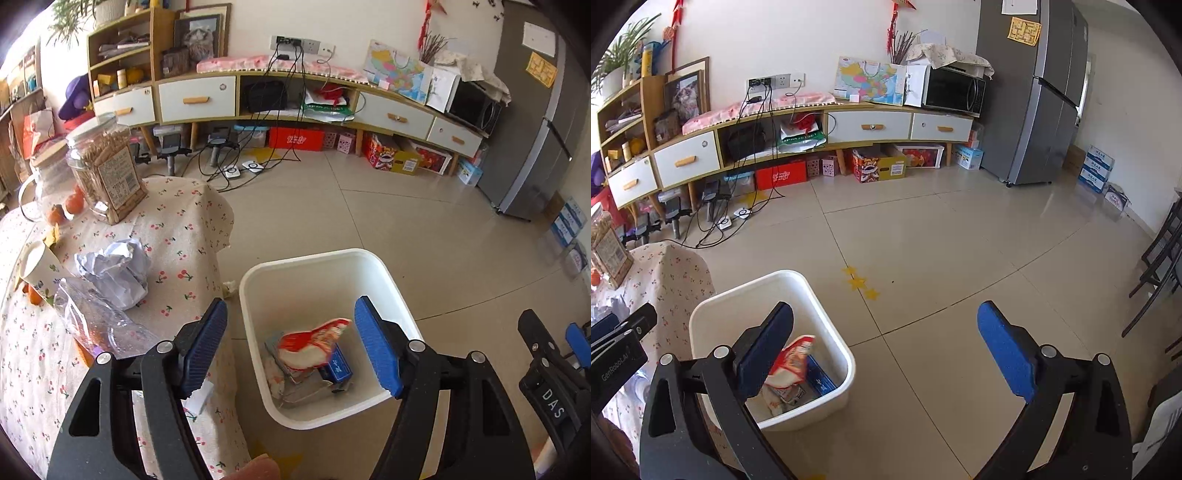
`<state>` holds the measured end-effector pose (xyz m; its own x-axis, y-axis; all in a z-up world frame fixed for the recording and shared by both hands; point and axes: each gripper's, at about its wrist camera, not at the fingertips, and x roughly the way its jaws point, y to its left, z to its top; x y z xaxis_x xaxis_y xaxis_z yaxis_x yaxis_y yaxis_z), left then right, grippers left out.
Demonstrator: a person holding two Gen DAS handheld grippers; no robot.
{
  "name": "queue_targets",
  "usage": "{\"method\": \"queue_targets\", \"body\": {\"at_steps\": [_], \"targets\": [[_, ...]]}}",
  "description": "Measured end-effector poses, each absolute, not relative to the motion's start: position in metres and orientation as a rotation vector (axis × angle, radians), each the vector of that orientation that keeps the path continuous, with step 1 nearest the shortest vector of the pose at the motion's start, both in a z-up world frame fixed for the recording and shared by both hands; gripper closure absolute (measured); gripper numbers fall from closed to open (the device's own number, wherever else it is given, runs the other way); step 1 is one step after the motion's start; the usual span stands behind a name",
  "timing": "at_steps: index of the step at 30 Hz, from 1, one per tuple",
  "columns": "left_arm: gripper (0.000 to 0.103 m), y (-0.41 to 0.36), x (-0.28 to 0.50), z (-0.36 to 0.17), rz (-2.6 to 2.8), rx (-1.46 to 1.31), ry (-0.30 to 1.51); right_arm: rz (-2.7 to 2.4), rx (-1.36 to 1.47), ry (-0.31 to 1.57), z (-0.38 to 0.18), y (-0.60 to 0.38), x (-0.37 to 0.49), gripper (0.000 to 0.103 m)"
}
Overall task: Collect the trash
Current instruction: 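Open the right tool over the bin while the left tool drops the red bag in, then move both tools back over the table toward the remaining trash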
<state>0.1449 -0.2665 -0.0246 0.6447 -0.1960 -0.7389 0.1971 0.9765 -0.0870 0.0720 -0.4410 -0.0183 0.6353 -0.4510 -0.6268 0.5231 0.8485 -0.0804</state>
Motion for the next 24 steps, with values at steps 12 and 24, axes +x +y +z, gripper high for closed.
{"method": "queue_targets", "body": {"at_steps": [12,24], "targets": [[0.025,-0.187,0.119,0.014,-0.010,0.026,0.705,-0.415,0.117,0.569,0.010,-0.359,0.073,0.007],[0.022,-0.094,0.106,0.015,0.131,-0.025,0.710,-0.272,0.024,0.564,0.011,-0.273,0.085,0.007]]}}
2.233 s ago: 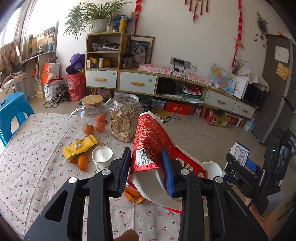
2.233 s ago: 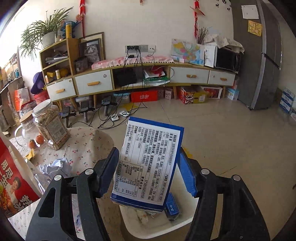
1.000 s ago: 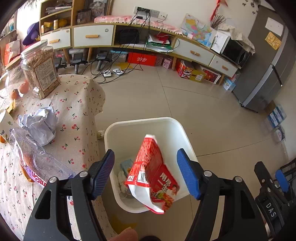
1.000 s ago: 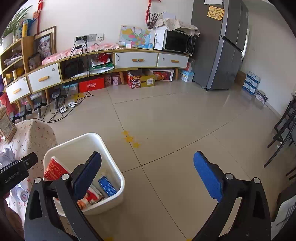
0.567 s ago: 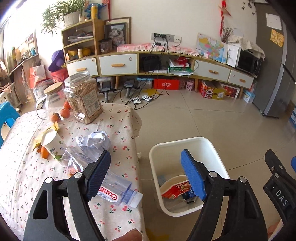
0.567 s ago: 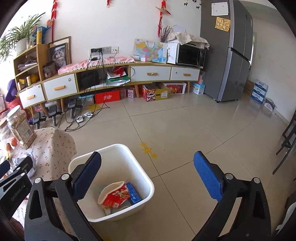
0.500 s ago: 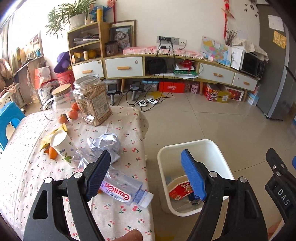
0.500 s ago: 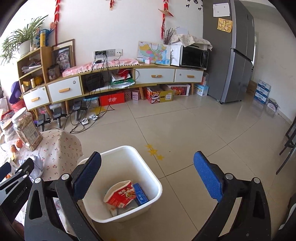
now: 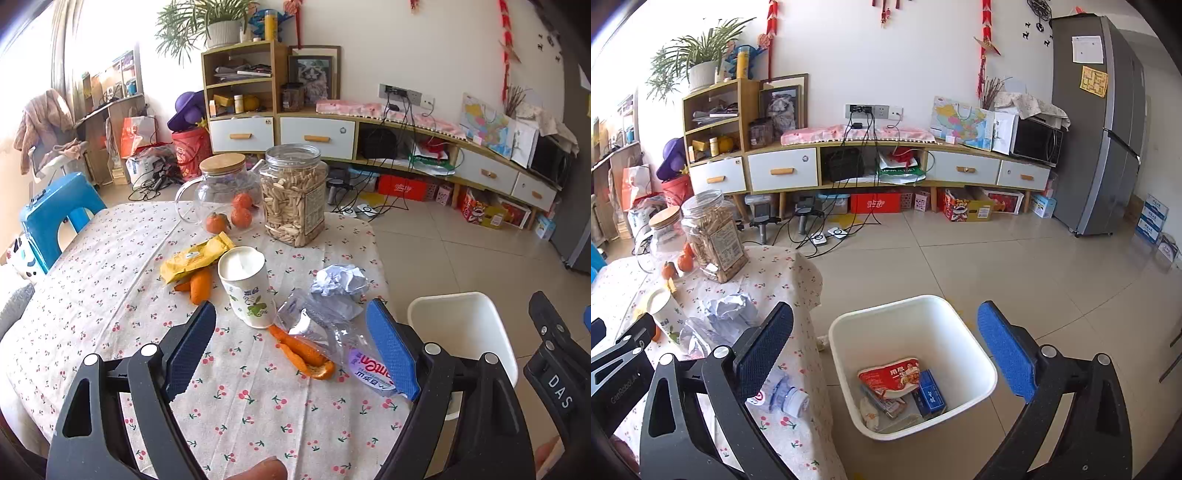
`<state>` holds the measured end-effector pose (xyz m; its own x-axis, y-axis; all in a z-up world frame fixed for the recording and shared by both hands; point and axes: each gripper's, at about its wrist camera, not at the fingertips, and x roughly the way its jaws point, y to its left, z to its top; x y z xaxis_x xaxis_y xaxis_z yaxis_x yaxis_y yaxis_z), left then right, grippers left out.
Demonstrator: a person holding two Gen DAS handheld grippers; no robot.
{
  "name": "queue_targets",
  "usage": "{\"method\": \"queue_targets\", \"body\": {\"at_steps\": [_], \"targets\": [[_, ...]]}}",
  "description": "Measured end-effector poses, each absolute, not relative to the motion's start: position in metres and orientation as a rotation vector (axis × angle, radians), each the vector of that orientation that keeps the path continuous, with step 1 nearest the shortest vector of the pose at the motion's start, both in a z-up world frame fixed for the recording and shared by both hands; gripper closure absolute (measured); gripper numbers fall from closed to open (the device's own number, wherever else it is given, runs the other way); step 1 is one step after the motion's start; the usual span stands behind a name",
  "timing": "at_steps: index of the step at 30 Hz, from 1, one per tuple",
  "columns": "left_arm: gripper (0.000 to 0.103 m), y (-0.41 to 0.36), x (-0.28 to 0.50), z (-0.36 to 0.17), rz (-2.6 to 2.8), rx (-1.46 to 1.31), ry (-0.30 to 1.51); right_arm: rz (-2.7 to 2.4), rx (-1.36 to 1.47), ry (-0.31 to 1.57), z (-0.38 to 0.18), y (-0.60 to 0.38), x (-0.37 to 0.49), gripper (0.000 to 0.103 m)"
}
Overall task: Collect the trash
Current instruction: 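Move both tools back over the table toward the remaining trash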
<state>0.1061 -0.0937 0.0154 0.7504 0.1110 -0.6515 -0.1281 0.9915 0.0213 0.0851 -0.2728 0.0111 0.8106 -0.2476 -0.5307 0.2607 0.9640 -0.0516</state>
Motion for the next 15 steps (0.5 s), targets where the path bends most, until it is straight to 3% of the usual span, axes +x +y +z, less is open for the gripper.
{"method": "queue_targets", "body": {"at_steps": [15], "targets": [[0.022,0.007,0.099,0.008,0.304,-0.082,0.728,-0.090,-0.071,0.568,0.008,-0.162,0.111,0.007]]}}
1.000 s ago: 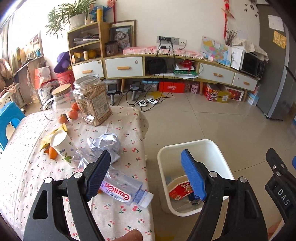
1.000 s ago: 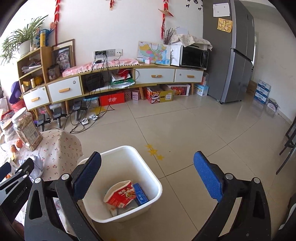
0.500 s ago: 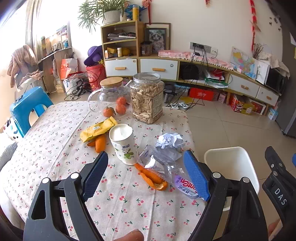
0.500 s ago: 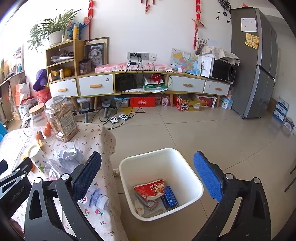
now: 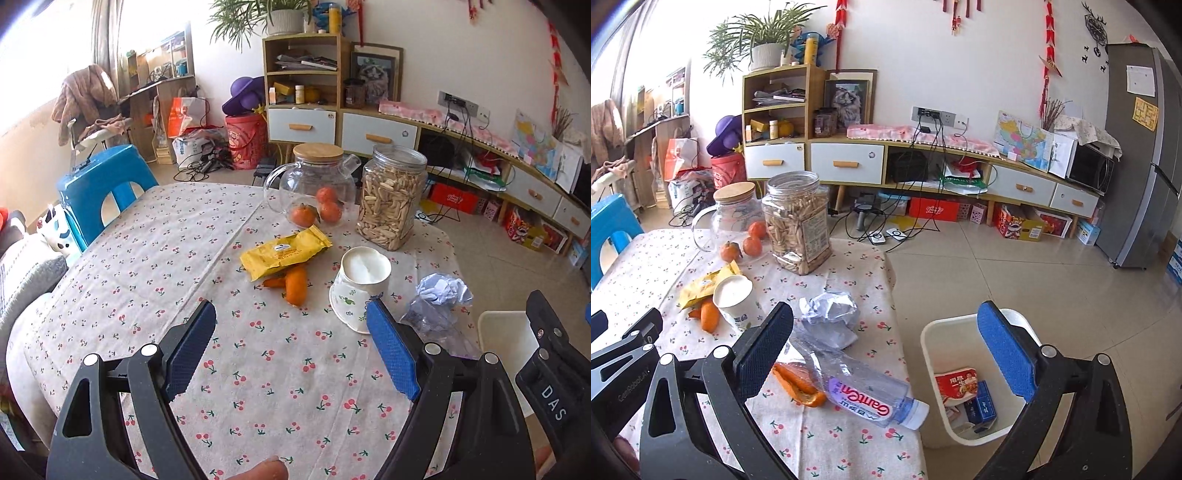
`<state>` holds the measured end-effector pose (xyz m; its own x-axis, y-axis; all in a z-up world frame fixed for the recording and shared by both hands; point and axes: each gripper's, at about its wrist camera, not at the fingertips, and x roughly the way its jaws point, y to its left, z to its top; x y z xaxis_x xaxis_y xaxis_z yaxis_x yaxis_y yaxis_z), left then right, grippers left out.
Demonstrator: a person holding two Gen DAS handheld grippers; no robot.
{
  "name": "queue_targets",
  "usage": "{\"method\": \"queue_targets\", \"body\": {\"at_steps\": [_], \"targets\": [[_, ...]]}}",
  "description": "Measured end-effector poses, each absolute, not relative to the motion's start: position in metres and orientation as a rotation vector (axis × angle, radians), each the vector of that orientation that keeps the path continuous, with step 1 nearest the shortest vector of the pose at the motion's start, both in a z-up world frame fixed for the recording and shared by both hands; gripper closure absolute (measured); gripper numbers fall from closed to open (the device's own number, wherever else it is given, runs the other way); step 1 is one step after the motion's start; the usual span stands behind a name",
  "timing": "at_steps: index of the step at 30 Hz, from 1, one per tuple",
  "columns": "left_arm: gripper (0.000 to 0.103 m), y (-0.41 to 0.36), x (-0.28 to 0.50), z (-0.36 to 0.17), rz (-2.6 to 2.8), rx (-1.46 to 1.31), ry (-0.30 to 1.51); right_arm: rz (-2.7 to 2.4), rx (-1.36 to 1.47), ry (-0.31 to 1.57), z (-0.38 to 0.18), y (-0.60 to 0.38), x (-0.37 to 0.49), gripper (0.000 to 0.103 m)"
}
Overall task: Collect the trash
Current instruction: 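Move both tools back over the table toward the remaining trash, then grasp the yellow snack packet with the left tool while the right tool grasps the white paper cup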
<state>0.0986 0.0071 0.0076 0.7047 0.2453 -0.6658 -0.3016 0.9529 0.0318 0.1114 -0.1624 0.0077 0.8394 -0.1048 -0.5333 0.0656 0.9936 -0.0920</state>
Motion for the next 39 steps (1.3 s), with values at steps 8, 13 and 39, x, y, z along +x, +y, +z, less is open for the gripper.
{"method": "queue_targets", "body": {"at_steps": [8,13,39], "targets": [[0.021,0.069,0.100,-0.009,0.408,-0.132,0.776,0.016,-0.150,0.618,-0.010,-0.103,0.135,0.007],[0.022,0.101,0.102,-0.019,0.441,-0.181,0.802,0.098,-0.207,0.669,-0.025,-0.075,0.154,0.007],[0.015,0.147,0.179,-0.041,0.327,-0.185,0.936,0.361,-0.141,0.841,-0.063,-0.039,0.206,0.053]]}}
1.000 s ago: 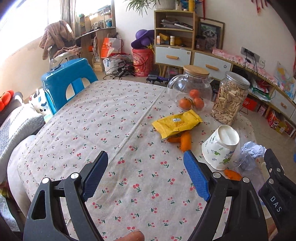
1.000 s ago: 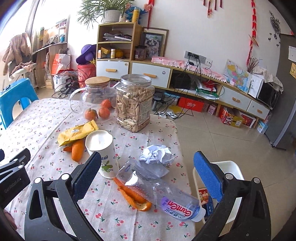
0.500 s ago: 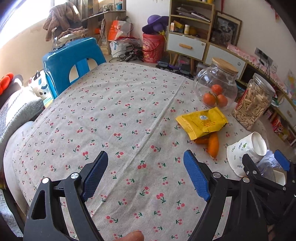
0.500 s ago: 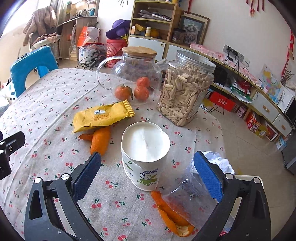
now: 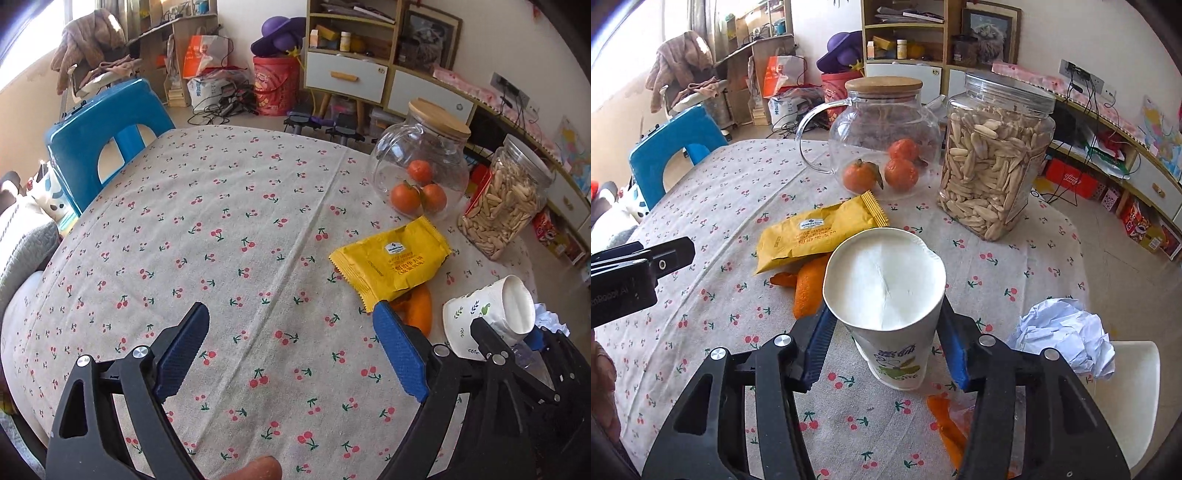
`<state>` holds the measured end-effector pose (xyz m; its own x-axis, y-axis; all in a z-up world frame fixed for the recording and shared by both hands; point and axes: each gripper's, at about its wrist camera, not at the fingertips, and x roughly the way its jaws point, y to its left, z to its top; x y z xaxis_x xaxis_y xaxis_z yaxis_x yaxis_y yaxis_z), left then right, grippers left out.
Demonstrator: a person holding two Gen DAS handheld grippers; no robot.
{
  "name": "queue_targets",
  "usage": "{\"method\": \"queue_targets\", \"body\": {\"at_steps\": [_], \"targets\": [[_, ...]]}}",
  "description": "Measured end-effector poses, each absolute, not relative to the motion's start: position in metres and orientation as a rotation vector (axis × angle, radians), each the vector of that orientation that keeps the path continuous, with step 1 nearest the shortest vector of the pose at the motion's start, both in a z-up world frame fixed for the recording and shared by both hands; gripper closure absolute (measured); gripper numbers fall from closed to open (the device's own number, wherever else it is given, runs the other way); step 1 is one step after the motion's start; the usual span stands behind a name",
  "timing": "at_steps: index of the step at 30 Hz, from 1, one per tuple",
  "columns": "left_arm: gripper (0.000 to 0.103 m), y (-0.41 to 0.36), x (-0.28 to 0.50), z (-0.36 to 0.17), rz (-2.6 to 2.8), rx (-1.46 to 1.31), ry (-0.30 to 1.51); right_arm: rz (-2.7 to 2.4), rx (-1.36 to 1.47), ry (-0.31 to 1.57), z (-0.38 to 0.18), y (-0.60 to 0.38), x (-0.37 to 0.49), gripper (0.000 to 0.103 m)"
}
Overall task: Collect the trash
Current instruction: 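Grasp the yellow snack packet with the left tool while the right tool grasps the white paper cup, then carry the paper cup into the bin and open the right tool while the left tool holds the packet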
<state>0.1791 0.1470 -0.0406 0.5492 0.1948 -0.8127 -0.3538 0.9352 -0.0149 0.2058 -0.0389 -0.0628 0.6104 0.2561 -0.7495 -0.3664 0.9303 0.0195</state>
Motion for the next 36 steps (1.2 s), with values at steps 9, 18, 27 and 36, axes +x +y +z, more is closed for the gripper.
{"method": "queue_targets", "body": {"at_steps": [9,18,27,36], "targets": [[0.014,0.128,0.243,-0.053,0.131,-0.132,1.016,0.327,-0.088,0.742,-0.021,-0.068,0.183,0.053],[0.012,0.074,0.300,-0.079,-0.049,0.083,1.076,0.308,-0.027,0.728,-0.008,-0.106,0.167,0.053],[0.034,0.072,0.333,-0.107,-0.032,0.127,1.200,0.348,-0.011,0.686,0.004,-0.114,0.153,0.053],[0.076,0.131,0.300,-0.093,0.014,-0.171,1.197,0.352,-0.004,0.693,0.003,-0.116,0.150,0.052]]}}
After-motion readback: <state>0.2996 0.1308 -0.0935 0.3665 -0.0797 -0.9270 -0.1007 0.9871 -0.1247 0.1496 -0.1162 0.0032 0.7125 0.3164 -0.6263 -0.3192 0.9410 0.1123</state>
